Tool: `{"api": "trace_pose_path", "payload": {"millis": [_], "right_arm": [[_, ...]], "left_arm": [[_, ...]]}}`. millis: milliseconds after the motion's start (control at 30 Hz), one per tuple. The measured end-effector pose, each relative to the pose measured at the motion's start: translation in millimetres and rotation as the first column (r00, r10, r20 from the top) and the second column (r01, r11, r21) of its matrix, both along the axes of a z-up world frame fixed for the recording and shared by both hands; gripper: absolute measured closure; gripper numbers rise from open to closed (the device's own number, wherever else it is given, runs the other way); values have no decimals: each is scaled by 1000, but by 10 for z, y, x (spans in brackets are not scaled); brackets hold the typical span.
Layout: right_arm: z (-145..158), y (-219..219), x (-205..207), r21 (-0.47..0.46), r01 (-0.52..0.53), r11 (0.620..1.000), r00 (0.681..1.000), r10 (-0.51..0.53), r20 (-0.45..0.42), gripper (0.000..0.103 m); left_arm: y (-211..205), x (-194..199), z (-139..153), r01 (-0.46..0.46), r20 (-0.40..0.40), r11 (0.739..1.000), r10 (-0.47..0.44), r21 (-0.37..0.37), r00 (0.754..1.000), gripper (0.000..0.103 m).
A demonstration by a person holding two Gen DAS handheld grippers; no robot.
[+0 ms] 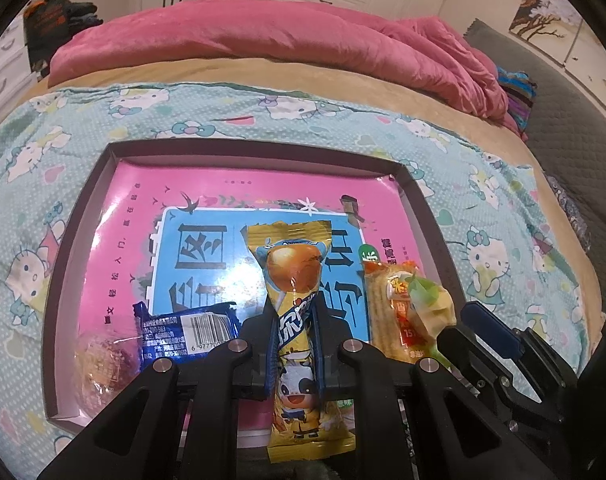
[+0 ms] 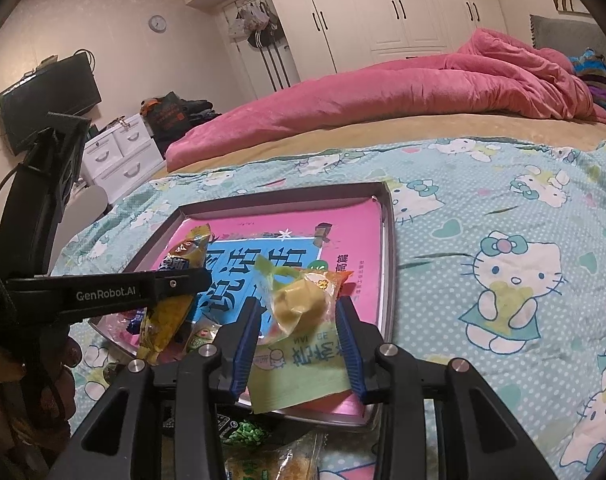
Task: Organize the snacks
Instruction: 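Lower both packets into the tray beside the other snacks, then open both tools to release the packets and withdraw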
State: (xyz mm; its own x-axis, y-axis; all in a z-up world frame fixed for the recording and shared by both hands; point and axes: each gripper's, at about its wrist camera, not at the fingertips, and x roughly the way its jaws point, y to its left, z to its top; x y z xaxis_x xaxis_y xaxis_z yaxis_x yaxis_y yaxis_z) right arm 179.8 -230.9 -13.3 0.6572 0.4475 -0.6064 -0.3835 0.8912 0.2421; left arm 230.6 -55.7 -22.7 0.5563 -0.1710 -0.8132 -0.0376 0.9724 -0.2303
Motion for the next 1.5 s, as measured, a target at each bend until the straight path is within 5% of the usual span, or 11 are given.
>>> {"api": "trace_pose_path", "payload": {"millis": [367, 533, 1500], "right_arm": [[51, -57, -4, 5, 24, 1000, 1000, -24, 13, 52], [77, -79, -22, 11, 27, 1000, 999, -27, 18, 50], [216, -56, -162, 11, 12, 1000, 998, -12, 59, 31]], "left_arm": [[16, -37, 23, 2, -2, 1000, -2, -11, 1000, 81], [62, -69, 64, -2, 4, 999, 3, -34, 1000, 63], [484, -516, 389, -67, 48, 991, 73, -115, 996, 28]]}}
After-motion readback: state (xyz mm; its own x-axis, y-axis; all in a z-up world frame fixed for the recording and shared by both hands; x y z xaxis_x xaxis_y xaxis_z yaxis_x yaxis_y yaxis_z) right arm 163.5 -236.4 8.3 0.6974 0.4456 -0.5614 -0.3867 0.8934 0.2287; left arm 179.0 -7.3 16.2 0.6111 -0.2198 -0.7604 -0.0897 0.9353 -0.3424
